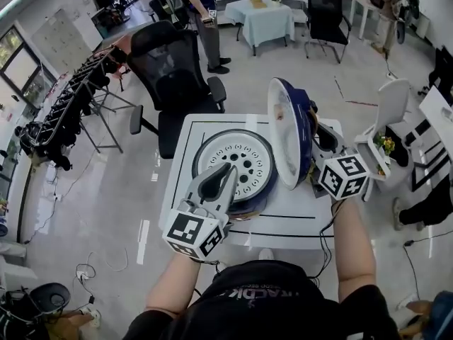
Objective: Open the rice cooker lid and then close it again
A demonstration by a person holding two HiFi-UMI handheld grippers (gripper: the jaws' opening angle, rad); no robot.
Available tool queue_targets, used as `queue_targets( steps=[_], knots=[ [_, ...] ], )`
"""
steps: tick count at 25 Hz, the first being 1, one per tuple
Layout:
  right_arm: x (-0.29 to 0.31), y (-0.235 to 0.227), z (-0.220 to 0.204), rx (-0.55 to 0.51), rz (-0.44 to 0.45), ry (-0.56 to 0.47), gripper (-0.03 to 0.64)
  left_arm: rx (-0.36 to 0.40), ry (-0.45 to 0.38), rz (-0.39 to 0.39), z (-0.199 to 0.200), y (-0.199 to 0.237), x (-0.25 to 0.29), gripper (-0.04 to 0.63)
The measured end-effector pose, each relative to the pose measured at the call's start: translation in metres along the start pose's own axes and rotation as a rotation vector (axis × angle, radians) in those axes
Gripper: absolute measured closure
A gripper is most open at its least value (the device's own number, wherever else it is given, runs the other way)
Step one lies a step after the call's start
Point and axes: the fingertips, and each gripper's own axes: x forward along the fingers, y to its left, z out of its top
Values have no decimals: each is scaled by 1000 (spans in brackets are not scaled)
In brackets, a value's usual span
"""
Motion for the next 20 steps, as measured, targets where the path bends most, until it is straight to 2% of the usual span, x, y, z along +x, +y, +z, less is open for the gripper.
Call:
queue_targets(
  steps=[9, 12, 20],
  knots=[
    [19, -1, -2, -61, -1, 23, 463, 8, -13, 84, 2, 7, -10, 549],
    [20, -4, -2, -59, -15, 33, 500, 9, -17, 98, 4, 6, -12, 549],
    [24, 3, 5, -109, -29, 68, 505, 31, -31, 123, 18, 2, -14, 549]
  ],
)
